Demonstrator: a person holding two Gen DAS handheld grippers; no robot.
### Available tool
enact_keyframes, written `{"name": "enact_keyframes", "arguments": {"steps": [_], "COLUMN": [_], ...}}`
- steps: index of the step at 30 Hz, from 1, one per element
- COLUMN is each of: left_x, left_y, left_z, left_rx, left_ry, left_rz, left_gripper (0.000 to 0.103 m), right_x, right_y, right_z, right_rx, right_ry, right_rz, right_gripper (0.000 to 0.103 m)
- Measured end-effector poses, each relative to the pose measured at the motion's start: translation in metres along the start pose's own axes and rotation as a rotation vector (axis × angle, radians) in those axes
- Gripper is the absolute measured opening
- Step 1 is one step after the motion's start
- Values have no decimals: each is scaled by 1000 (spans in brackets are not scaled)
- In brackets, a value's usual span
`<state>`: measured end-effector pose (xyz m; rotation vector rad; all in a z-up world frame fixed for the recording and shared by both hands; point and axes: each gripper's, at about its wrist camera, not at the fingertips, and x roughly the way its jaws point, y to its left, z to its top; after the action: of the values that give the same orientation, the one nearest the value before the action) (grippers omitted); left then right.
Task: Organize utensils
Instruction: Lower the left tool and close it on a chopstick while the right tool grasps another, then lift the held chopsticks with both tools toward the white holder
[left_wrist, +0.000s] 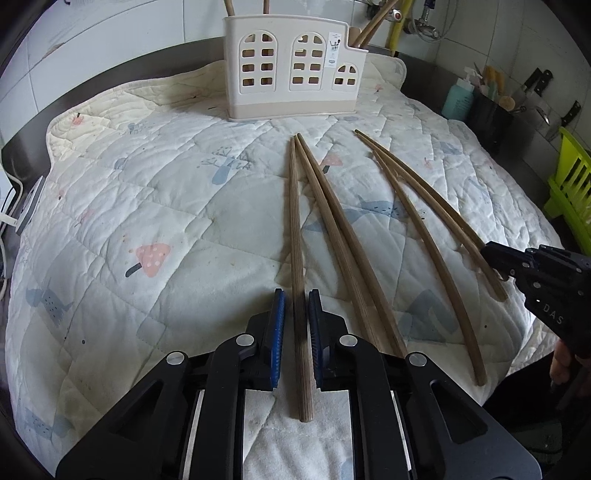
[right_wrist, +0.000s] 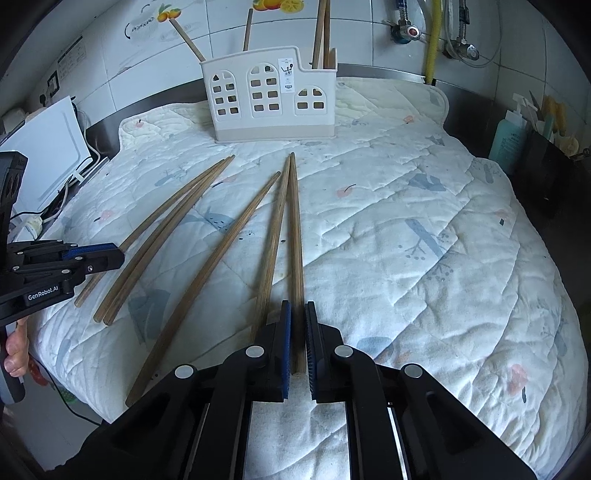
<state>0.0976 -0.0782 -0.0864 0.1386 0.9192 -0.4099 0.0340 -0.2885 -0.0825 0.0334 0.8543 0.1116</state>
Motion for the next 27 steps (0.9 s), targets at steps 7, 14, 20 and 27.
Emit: {"name": "enact_keyframes", "arguments": {"steps": [7,14,20,27], "left_x": [-5,-15,-23,-14], "left_y": [13,12,11,13], "left_z": [0,-2,-2,-9], "left_rx": [-52,-59,-39,-50], "left_ry": [2,-25,-46,3], "left_rz": [-65,-89,-86,-68], "left_gripper": [7,7,7,29], "right_x": [-19,-53,-73,-71], "right_y": [-4,-6,-5,-1], "right_z": [5,21,34,33], "right_rx": [10,2,-9,-12], "right_ry": [-50,-143,-195,-191], "right_rz": [-8,-17,-15,-4], "right_gripper": [7,7,7,7]}}
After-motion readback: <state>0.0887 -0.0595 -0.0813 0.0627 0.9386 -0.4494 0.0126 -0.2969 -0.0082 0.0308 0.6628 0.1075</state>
